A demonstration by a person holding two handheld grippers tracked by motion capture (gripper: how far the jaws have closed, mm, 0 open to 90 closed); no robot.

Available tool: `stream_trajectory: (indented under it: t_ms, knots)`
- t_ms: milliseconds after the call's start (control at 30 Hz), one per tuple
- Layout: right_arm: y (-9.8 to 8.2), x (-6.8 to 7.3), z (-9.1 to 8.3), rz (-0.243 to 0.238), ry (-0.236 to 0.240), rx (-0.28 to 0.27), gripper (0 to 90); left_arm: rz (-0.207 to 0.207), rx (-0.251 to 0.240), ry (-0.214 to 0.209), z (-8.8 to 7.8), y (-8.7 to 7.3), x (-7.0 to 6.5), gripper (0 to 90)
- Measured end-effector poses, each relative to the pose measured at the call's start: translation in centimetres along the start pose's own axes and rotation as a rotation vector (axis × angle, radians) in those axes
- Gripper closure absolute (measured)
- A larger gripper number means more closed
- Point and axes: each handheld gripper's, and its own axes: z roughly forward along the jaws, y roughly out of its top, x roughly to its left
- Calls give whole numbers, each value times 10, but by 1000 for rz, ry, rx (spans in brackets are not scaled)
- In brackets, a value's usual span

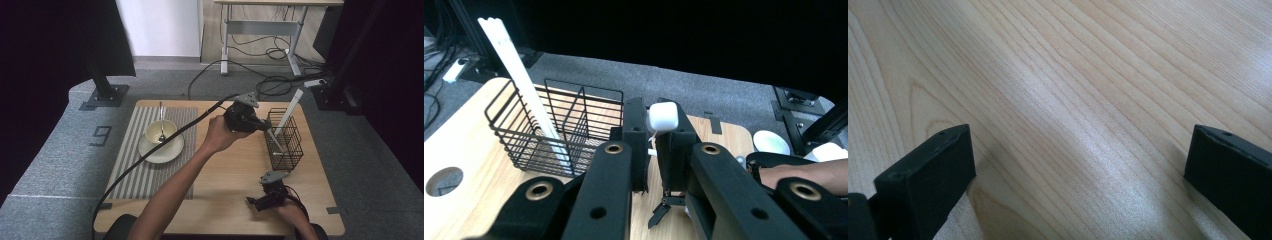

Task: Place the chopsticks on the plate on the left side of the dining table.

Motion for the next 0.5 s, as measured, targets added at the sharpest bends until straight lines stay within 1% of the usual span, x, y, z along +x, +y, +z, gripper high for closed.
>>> stream_trajectory:
  t_ms: [67, 100, 267, 433, 500]
  knots:
    - [0, 0, 0, -1, 0, 1, 0, 7, -4, 7, -9, 2, -1, 834]
    - [0, 0, 0, -1, 0, 1, 0, 7, -4, 7, -9, 2, -1, 834]
    - [0, 0, 0, -1, 0, 1, 0, 19, -1, 26, -23, 5, -4, 834]
    - [0, 0, 0, 0, 0, 1, 0, -5, -30, 31, -39, 1, -3, 835]
    - [0, 0, 0, -1, 0, 1, 0, -19, -49, 33, -47, -2, -2, 835]
